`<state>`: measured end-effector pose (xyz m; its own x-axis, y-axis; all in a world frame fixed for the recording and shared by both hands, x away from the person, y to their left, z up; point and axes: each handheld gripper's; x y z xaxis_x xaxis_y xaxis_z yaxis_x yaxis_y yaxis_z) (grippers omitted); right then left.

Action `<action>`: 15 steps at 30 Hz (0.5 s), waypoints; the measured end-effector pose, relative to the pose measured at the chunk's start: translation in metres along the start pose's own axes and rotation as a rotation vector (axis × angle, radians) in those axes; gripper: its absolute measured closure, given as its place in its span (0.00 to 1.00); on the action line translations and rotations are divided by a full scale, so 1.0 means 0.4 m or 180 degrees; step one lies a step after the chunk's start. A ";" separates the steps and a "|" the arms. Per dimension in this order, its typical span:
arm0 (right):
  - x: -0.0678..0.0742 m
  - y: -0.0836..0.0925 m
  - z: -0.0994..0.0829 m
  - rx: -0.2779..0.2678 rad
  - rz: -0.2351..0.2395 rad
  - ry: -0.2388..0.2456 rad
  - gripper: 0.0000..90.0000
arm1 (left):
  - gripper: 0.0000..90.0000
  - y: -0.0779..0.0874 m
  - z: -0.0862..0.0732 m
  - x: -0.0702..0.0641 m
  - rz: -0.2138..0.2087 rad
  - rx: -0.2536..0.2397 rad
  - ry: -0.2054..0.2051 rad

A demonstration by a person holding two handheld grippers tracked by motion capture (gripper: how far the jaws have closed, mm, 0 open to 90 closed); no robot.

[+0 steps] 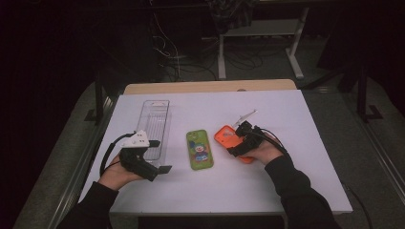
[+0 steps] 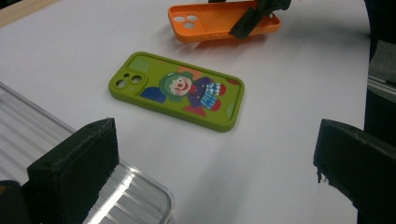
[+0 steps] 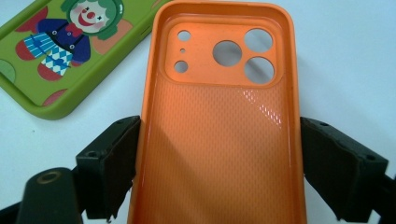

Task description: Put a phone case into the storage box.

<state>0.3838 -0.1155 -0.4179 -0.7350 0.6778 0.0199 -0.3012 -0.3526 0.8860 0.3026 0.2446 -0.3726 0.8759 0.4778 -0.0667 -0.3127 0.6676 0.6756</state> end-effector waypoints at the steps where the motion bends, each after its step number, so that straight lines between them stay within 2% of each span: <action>1: -0.003 0.006 0.002 0.0012 0.0024 -0.0015 0.17 | 0.00 -0.003 0.010 0.003 -0.0006 -0.0012 -0.0028; 6: -0.013 0.017 0.006 0.0041 0.0098 0.0005 0.17 | 0.00 -0.012 0.026 0.008 -0.0036 -0.0016 -0.0039; 7: -0.016 0.017 0.007 0.0079 0.0120 0.0064 0.17 | 0.00 -0.018 0.032 0.011 -0.0047 0.0004 -0.0052; 14: -0.013 0.024 0.006 0.0122 0.0262 0.0175 0.17 | 0.00 -0.039 0.058 0.014 -0.0099 -0.0006 -0.0059; 15: -0.012 0.026 0.006 0.0132 0.0244 0.0203 0.17 | 0.00 -0.046 0.070 0.013 -0.0116 0.0001 -0.0090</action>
Point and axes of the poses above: each handheld gripper's, and its own axes: y roughly backward along the jaws, z roughly out of its top, x roughly to its left, and after that the axes turned 6 degrees about x, right-handed
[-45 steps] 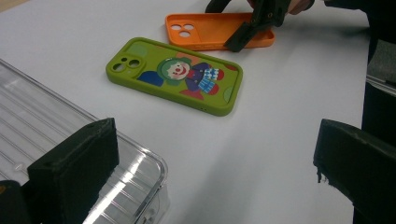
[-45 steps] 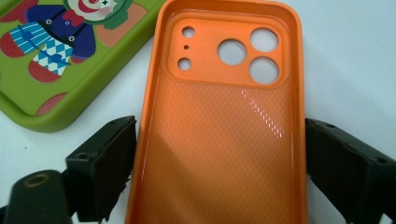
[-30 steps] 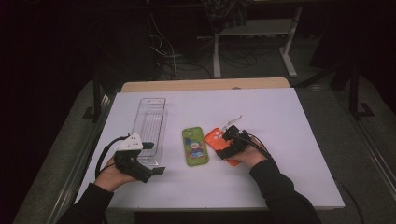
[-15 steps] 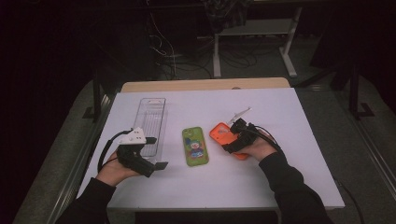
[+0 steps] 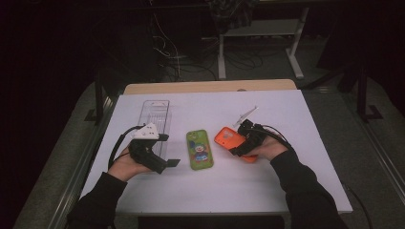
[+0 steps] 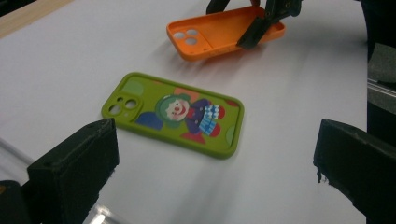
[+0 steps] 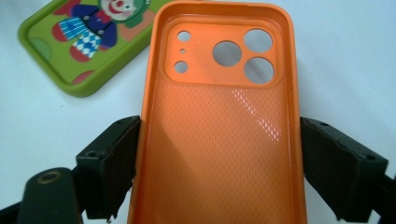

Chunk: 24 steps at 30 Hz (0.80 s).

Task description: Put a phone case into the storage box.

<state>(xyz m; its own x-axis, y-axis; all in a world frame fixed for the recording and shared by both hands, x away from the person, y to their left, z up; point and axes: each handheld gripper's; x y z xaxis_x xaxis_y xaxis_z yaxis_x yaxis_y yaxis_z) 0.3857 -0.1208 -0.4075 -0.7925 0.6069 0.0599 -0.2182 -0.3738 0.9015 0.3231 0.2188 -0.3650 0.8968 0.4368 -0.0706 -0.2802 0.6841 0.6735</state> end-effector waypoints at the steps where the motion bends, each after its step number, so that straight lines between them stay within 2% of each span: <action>1: 0.000 0.000 0.000 0.0000 0.0000 0.0000 0.17 | 0.00 0.000 0.000 0.000 0.0000 0.0000 0.0000; 2: -0.001 0.003 0.000 -0.0013 -0.0008 0.0125 0.17 | 0.00 -0.006 0.012 -0.001 -0.0014 -0.0002 -0.0026; 3: -0.001 0.003 0.000 -0.0013 -0.0008 0.0125 0.17 | 0.00 -0.006 0.012 -0.001 -0.0014 -0.0002 -0.0026; 4: 0.002 0.009 0.001 -0.0012 0.0033 0.0219 0.17 | 0.00 -0.012 0.026 -0.002 -0.0045 -0.0011 -0.0055; 7: 0.004 0.021 0.004 -0.0045 0.0041 0.0323 0.17 | 0.00 -0.019 0.046 0.003 -0.0081 0.0010 -0.0098; 17: 0.019 0.054 0.020 -0.0129 0.0095 0.0539 0.17 | 0.00 -0.050 0.096 0.021 -0.0223 -0.0006 -0.0174; 18: 0.019 0.059 0.028 -0.0155 0.0117 0.0582 0.17 | 0.00 -0.060 0.107 0.027 -0.0235 0.0016 -0.0219; 24: 0.024 0.056 0.049 -0.0211 0.0229 0.0742 0.17 | 0.00 -0.086 0.127 0.041 -0.0313 -0.0021 -0.0264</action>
Point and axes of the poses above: each handheld gripper's, and its own axes: y roughly backward along the jaws, z roughly out of its top, x roughly to its left, and after that the axes turned 6 degrees about x, right-handed
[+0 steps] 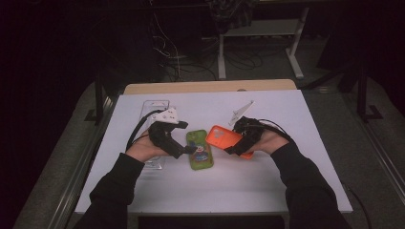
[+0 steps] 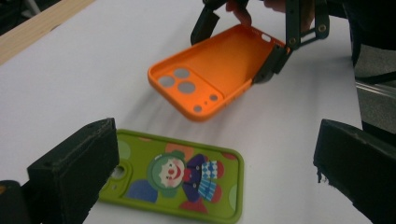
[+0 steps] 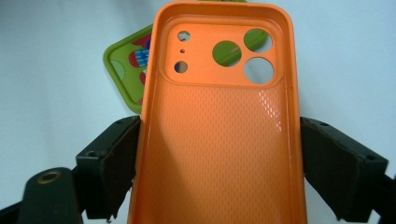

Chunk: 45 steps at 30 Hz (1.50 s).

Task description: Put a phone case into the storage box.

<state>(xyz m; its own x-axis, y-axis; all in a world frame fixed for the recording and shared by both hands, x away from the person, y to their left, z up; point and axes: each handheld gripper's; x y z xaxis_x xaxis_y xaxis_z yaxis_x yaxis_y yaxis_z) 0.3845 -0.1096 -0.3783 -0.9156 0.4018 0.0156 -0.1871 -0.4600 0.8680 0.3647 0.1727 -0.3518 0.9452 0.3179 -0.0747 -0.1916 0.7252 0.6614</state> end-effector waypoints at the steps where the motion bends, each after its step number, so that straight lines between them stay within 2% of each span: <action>1: 0.000 0.000 0.000 0.0000 0.0000 0.0000 0.17 | 0.00 0.000 0.000 0.000 0.0000 0.0000 0.0000; 4: 0.008 -0.015 0.004 0.0002 0.0071 0.0118 0.17 | 0.00 -0.014 0.010 0.001 -0.0064 0.0045 -0.0095; 7: 0.015 -0.017 0.006 0.0016 0.0121 0.0133 0.17 | 0.00 -0.018 0.015 -0.001 -0.0091 0.0062 -0.0143; 8: 0.020 -0.019 0.007 0.0008 0.0153 0.0189 0.17 | 0.00 -0.023 0.016 -0.003 -0.0113 0.0088 -0.0187; 11: 0.026 -0.021 0.009 0.0014 0.0191 0.0225 0.17 | 0.00 -0.027 0.016 -0.007 -0.0116 0.0125 -0.0210; 12: 0.033 -0.023 0.012 0.0019 0.0231 0.0309 0.17 | 0.00 -0.033 0.017 -0.014 -0.0158 0.0145 -0.0215; 13: 0.033 -0.023 0.012 0.0019 0.0231 0.0309 0.17 | 0.00 -0.033 0.017 -0.014 -0.0158 0.0145 -0.0215; 17: 0.050 -0.029 0.017 0.0045 0.0302 0.0405 0.17 | 0.00 -0.042 0.019 -0.028 -0.0192 0.0218 -0.0295; 20: 0.060 -0.033 0.021 0.0063 0.0371 0.0450 0.17 | 0.00 -0.046 0.018 -0.034 -0.0241 0.0269 -0.0330; 22: 0.071 -0.035 0.023 0.0043 0.0475 0.0512 0.17 | 0.00 -0.046 0.018 -0.037 -0.0277 0.0288 -0.0354; 30: 0.087 -0.036 0.027 0.0093 0.0512 0.0624 0.17 | 0.00 -0.064 0.017 -0.051 -0.0383 0.0472 -0.0482; 31: 0.090 -0.039 0.026 0.0071 0.0572 0.0628 0.17 | 0.00 -0.068 0.017 -0.053 -0.0407 0.0490 -0.0509; 33: 0.093 -0.040 0.027 0.0073 0.0592 0.0632 0.17 | 0.00 -0.073 0.017 -0.058 -0.0428 0.0520 -0.0527; 36: 0.095 -0.041 0.028 0.0060 0.0622 0.0661 0.17 | 0.00 -0.082 0.017 -0.063 -0.0427 0.0593 -0.0605; 45: 0.112 -0.040 0.035 0.0036 0.0613 0.0847 0.17 | 0.00 -0.103 0.016 -0.075 -0.0436 0.0718 -0.0664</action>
Point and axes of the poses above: each handheld gripper's, and its own axes: y roughly backward along the jaws, z roughly out of its top, x roughly to its left, and after that the axes turned 6 degrees about x, right-handed
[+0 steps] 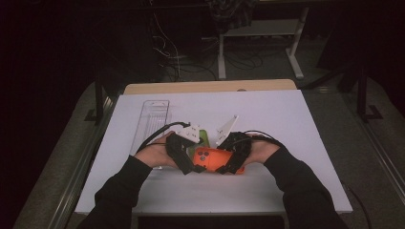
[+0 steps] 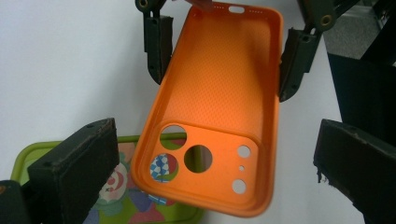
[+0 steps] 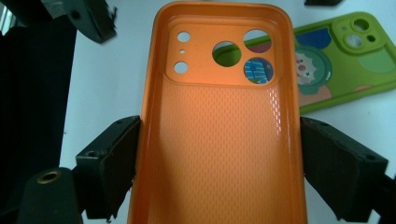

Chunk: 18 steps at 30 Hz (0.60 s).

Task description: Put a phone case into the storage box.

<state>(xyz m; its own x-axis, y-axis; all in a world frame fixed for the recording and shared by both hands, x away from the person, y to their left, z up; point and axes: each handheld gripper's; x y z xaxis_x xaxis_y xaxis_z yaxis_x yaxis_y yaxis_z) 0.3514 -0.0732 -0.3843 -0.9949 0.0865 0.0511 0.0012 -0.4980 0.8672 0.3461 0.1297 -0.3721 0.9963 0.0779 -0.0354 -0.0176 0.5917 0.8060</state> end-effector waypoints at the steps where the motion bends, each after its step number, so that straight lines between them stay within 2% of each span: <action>1: 0.002 -0.001 0.001 -0.0001 0.0003 0.0014 0.17 | 0.00 -0.003 0.001 -0.001 0.0006 0.0024 -0.0018; 5: 0.009 -0.001 0.009 0.0024 -0.0034 0.0115 0.17 | 0.00 -0.017 0.001 -0.007 -0.0004 0.0103 -0.0004; 6: 0.012 -0.001 0.013 0.0025 -0.0037 0.0129 0.17 | 0.00 -0.020 0.001 -0.006 0.0004 0.0123 -0.0039; 13: 0.016 0.000 0.016 -0.0005 -0.0037 0.0171 0.17 | 0.00 -0.037 0.003 -0.011 -0.0018 0.0218 -0.0064; 14: 0.017 0.001 0.017 -0.0005 -0.0036 0.0159 0.17 | 0.01 -0.039 0.002 -0.010 -0.0017 0.0231 -0.0070; 15: 0.018 0.003 0.018 -0.0012 -0.0031 0.0172 0.17 | 0.06 -0.040 0.003 -0.010 -0.0024 0.0267 -0.0084; 18: 0.019 0.003 0.019 -0.0026 -0.0021 0.0175 0.16 | 0.06 -0.043 0.002 -0.009 -0.0014 0.0268 -0.0058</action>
<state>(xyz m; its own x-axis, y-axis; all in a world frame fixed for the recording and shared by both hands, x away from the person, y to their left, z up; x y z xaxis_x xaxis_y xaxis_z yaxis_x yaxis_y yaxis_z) 0.3447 -0.0666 -0.3793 -0.9989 0.0425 0.0178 -0.0061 -0.5047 0.8633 0.3427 0.1186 -0.3853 0.9977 0.0604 -0.0291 -0.0068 0.5222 0.8528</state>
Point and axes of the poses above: each handheld gripper's, and its own axes: y roughly backward along the jaws, z roughly out of its top, x roughly to its left, and after that the axes turned 6 degrees about x, right-handed
